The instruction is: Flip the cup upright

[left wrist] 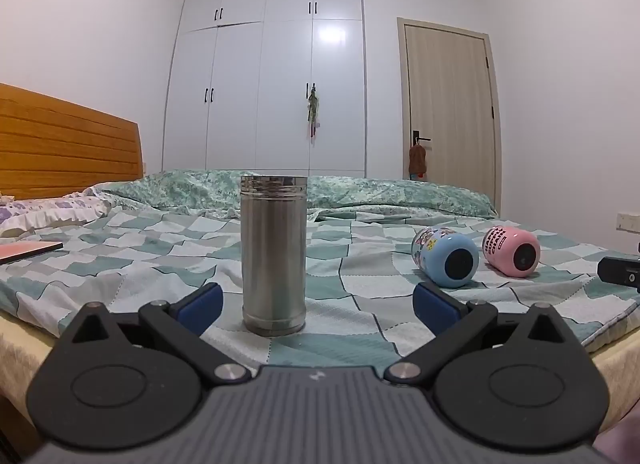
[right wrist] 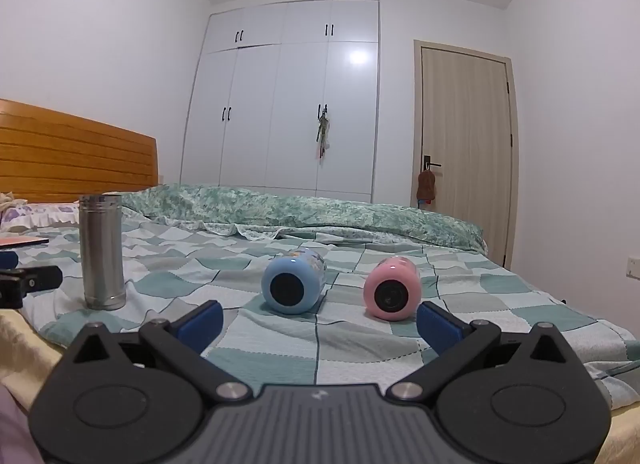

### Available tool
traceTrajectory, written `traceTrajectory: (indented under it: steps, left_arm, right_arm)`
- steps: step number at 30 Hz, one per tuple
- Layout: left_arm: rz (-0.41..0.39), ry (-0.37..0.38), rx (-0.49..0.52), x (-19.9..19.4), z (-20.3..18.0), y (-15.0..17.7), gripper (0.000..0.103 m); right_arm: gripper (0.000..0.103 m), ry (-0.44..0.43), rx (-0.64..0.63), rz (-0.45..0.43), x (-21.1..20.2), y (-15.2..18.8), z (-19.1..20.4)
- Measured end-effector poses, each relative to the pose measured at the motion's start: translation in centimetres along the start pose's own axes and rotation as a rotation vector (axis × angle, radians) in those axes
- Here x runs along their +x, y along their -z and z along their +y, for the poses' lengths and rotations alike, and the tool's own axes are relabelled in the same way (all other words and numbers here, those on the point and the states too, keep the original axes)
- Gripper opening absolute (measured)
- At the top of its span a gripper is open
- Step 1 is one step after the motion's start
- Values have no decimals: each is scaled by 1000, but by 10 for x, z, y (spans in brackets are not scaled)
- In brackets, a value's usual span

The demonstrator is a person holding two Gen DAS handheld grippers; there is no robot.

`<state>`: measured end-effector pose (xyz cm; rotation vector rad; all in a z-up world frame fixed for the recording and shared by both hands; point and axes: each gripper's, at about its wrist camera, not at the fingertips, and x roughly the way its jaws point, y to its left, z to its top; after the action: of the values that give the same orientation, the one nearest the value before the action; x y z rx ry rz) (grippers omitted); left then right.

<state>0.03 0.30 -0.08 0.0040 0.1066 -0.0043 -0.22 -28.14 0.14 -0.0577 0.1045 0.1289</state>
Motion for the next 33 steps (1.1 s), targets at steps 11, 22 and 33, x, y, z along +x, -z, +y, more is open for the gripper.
traceTrajectory:
  steps: [11,22,33]
  left_arm:
    - [-1,1,-3,-3,0,2,103]
    - [1,0,-4,-2,0,2,103]
    - [0,-1,-4,0,-2,1,103]
  right_arm:
    - [103,1,-5,3,0,0,0]
    - [103,1,-5,3,0,0,1]
    - [103,1,-5,4,1,0,1]
